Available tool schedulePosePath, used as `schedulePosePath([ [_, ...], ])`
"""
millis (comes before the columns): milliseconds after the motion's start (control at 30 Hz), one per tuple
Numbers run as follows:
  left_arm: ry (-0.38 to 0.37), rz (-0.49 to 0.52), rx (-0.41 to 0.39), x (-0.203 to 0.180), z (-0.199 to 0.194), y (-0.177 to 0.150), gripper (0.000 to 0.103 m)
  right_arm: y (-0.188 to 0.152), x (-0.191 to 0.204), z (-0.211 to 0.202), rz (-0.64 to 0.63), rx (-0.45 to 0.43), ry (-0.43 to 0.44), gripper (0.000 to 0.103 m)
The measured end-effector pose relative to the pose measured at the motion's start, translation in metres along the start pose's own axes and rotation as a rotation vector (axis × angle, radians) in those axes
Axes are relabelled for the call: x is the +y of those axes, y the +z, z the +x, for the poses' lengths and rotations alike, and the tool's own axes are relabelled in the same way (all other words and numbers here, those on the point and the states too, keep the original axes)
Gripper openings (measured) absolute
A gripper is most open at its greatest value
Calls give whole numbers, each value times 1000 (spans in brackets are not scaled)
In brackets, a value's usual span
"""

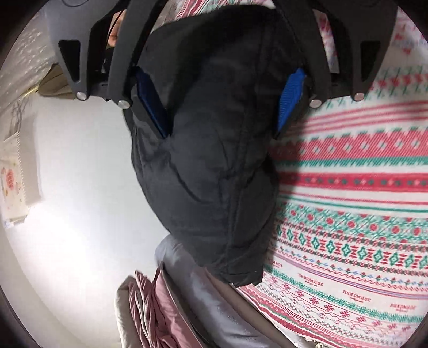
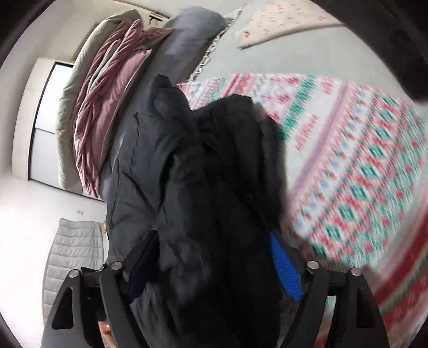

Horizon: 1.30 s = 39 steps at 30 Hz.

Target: Fold large clothes

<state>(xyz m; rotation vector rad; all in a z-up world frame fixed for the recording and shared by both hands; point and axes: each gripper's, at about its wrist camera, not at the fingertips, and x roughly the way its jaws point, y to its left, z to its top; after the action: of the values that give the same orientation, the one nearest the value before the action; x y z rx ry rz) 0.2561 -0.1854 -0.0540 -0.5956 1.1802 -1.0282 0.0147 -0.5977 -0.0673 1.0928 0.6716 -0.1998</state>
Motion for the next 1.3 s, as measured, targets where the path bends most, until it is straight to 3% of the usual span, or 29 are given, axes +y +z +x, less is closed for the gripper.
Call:
schedulePosePath([
  [100,53,33,34,-1,0,-10,83,-24,-27,0,128,55,19,88],
  [200,69,35,56,11,2,-25,85,-41,-43,16,255,93,153,87],
  [267,52,2,37,20,2,-30,85,-41,-36,25,227,86,166,82],
  [300,44,-11,12,22,1,-32,85,-39,-31,33,207,92,210,70],
  [333,41,-11,-22,23,-1,-36,85,-36,-28,45,196,116,285,64],
  [400,45,18,-80,19,-4,-46,85,-25,-21,58,132,114,333,54],
  [567,72,113,-120,3,3,-68,85,0,21,25,-114,-40,345,48],
  [633,133,172,-125,-6,11,-73,88,3,23,10,-170,-113,220,48],
  [667,153,192,-126,-10,14,-73,90,4,21,11,-187,-125,102,54],
  [700,185,216,-124,-15,17,-75,92,4,15,19,-190,-102,-8,73],
  [733,221,233,-127,-20,17,-77,92,3,6,27,-177,-67,-87,80],
  [833,329,246,-132,-34,8,-81,92,5,1,17,-114,-48,-107,80],
  [900,438,306,-145,-52,-3,-88,92,2,8,-6,-119,-97,-116,81],
  [1000,603,409,-177,-75,-20,-111,93,-11,30,-42,-222,-179,-138,82],
  [1100,763,443,-187,-91,-35,-135,94,-33,47,-70,-340,-216,-182,82],
  [1300,868,398,-160,-109,-54,-176,100,-77,78,-86,-470,-214,-291,88],
])
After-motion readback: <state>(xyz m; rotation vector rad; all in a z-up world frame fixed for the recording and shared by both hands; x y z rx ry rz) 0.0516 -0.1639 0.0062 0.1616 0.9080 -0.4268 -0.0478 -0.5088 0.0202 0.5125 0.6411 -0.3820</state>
